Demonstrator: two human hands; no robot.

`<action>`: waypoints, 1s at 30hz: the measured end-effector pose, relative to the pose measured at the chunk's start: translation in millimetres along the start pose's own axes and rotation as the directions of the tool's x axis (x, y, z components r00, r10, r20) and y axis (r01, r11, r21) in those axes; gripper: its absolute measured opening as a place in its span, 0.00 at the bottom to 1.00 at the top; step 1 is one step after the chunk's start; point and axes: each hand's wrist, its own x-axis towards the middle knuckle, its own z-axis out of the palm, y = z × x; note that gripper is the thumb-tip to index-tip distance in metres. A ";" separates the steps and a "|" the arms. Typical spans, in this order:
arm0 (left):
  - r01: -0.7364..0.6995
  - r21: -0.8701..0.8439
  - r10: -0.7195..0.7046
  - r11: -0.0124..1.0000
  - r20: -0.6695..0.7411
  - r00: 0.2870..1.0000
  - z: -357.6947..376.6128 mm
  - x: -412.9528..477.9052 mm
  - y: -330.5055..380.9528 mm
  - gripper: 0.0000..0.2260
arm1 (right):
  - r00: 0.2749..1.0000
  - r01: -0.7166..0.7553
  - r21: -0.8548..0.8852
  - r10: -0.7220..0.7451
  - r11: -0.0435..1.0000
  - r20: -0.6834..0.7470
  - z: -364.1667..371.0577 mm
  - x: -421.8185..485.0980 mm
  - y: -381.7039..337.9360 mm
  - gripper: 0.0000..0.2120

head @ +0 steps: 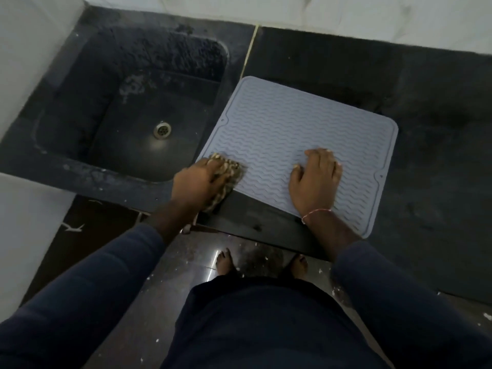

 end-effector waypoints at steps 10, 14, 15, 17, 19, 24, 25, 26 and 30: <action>0.027 -0.139 -0.016 0.990 0.077 0.997 14.0 -5.5 91.3 0.19 | 0.999 -0.015 -0.025 0.016 1.000 0.036 1.8 1.9 -1.1 0.21; 0.089 -0.080 -0.084 0.993 0.060 0.995 -5.1 1.5 -0.5 0.18 | 1.000 -0.028 0.016 0.028 0.999 0.008 0.0 -0.5 -7.2 0.22; 0.095 -0.053 -0.092 0.994 0.058 0.994 -7.2 2.1 -13.3 0.18 | 1.000 -0.025 0.009 0.025 1.000 -0.007 -0.2 -0.7 -5.6 0.22; 0.081 -0.040 -0.079 0.996 0.053 0.995 -11.9 4.1 -27.6 0.17 | 0.999 -0.014 -0.005 0.014 1.000 -0.033 2.5 -0.6 -7.2 0.22; 0.022 -0.160 -0.020 0.987 0.017 1.000 -16.1 7.8 -21.9 0.16 | 0.999 -0.007 -0.015 0.006 1.000 -0.054 3.7 -0.2 -7.3 0.21; -0.184 -0.535 0.269 0.824 0.083 0.960 -0.7 6.8 62.5 0.18 | 0.994 -0.036 0.136 0.050 0.990 -0.097 2.7 -2.1 -2.3 0.16; -0.217 -0.502 0.316 0.837 0.120 0.941 3.1 3.9 77.7 0.18 | 0.993 -0.032 0.144 0.048 0.989 -0.108 2.7 -2.0 -1.4 0.15; -0.250 -0.456 0.347 0.854 0.140 0.927 5.7 1.8 86.5 0.19 | 0.993 -0.033 0.127 0.047 0.991 -0.111 2.5 -2.0 -0.4 0.15; -0.236 -0.435 0.327 0.869 0.146 0.934 4.8 11.6 43.2 0.19 | 0.995 -0.039 0.067 0.044 0.997 -0.086 2.7 -1.4 -3.6 0.16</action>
